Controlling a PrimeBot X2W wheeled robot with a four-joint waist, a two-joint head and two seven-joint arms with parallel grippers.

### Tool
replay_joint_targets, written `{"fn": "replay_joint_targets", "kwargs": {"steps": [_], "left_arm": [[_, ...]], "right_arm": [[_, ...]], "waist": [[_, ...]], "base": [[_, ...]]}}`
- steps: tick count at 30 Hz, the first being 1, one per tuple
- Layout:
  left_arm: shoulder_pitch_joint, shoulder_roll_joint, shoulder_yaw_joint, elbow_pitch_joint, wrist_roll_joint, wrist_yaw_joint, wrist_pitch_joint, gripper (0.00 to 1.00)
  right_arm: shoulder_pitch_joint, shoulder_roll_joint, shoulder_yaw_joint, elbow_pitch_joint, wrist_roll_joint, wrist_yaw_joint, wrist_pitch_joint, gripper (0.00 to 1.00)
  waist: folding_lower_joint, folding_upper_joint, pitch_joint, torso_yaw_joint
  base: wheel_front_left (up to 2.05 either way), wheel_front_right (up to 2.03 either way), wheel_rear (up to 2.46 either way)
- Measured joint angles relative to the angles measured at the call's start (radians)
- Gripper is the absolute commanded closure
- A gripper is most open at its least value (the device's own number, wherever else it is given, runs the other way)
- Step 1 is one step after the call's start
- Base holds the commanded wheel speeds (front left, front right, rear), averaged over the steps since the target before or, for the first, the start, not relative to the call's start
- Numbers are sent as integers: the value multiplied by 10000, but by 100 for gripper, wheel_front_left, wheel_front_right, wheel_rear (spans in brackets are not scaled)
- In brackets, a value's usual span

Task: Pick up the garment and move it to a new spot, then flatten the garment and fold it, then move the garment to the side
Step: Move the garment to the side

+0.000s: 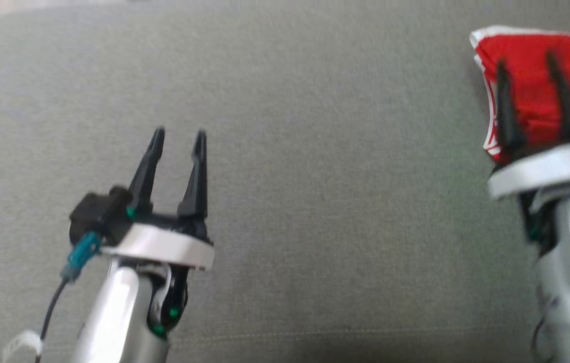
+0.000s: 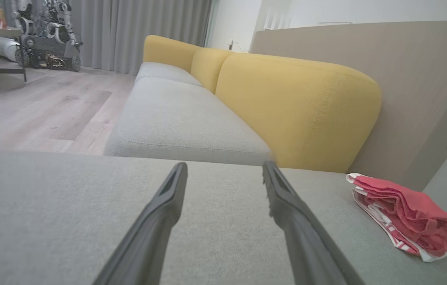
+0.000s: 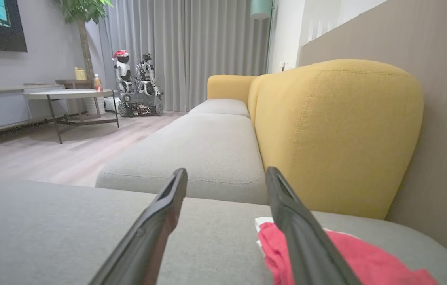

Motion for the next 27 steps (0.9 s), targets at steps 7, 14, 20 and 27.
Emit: {"fn": "replay_joint_targets", "kwargs": {"steps": [7,14,20,27], "left_arm": [[1212,19,242,-79,-165,159,2,0],[1893,25,449,-102,-136,249,2,0],[1963,27,497,50,-67,353,2,0],[1972,27,502,12,111,431,2,0]], "right_arm": [[1962,1120,-470,-215,-738,0,-619,0],[3041,1469,-711,-640,-1137,0,-711,0],[3291,1582,-755,-988,-1292,0,-734,0],[3447,1588,-742,-1106,-1246,0,-734,0]], "waist": [[0,0,-796,271],[0,0,-1287,376],[0,0,-1425,397],[0,0,-1461,385]], "base": [[0,0,0],[0,0,0],[0,0,0],[0,0,0]]}}
